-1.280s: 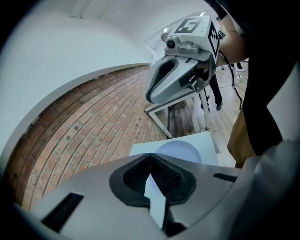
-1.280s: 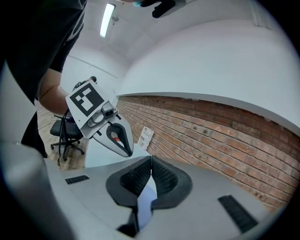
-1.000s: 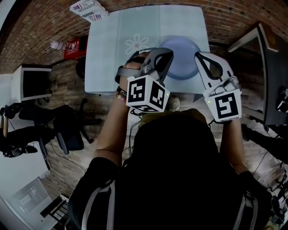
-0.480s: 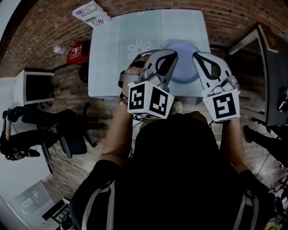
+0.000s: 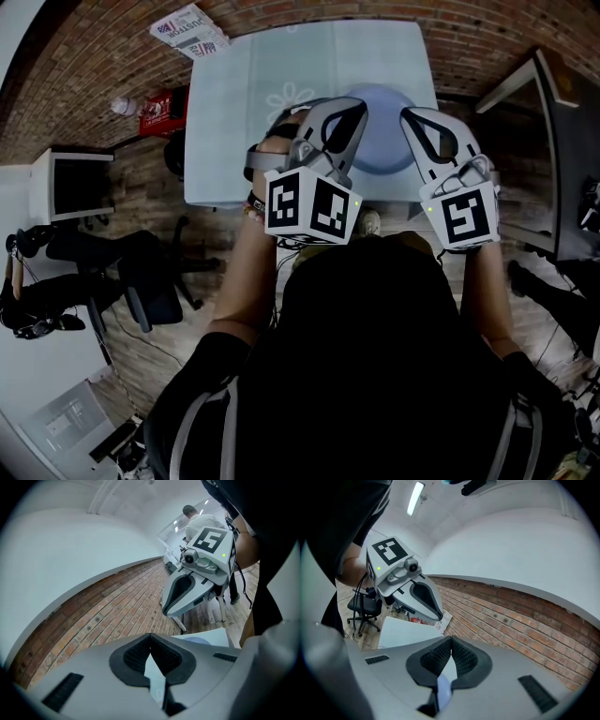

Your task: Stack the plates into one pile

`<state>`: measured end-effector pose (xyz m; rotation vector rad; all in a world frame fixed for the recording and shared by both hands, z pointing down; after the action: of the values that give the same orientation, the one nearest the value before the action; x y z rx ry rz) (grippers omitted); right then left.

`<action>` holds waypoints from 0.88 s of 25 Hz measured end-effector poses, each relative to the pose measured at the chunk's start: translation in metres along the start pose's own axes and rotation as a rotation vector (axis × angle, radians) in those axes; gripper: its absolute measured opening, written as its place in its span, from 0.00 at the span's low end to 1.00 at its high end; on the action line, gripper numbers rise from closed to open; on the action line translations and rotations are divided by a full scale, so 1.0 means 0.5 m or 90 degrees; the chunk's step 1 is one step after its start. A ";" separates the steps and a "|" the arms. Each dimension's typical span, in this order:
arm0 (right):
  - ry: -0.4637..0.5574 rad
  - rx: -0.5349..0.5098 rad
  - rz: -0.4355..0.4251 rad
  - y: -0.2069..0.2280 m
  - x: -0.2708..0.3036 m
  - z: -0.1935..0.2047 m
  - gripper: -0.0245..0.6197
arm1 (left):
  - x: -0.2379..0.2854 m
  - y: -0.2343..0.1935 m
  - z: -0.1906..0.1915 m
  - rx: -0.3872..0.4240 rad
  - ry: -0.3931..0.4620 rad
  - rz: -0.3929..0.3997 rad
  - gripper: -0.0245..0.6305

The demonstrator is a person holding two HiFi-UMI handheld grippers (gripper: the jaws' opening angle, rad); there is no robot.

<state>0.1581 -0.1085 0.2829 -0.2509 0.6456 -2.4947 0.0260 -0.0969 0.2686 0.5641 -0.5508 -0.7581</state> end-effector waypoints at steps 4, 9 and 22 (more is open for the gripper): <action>0.001 0.017 -0.026 -0.002 -0.001 -0.008 0.09 | 0.000 -0.005 -0.003 0.005 -0.003 -0.006 0.07; -0.009 0.005 -0.029 -0.005 -0.004 -0.006 0.09 | 0.003 -0.002 -0.006 0.004 -0.004 -0.010 0.07; -0.006 0.008 -0.040 -0.007 -0.003 -0.002 0.09 | 0.001 0.001 -0.007 -0.008 -0.006 -0.015 0.07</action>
<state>0.1572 -0.1046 0.2839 -0.2817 0.6266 -2.5562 0.0286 -0.0963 0.2665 0.5567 -0.5497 -0.7859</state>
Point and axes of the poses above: the fingertips, and each gripper's own axes: x forward along the fingers, y to its right, z out of its underside, the point moved 8 cm from there along -x, backward along the fingers, and after that the axes turned 13 degrees about y, right-handed, at the moved point
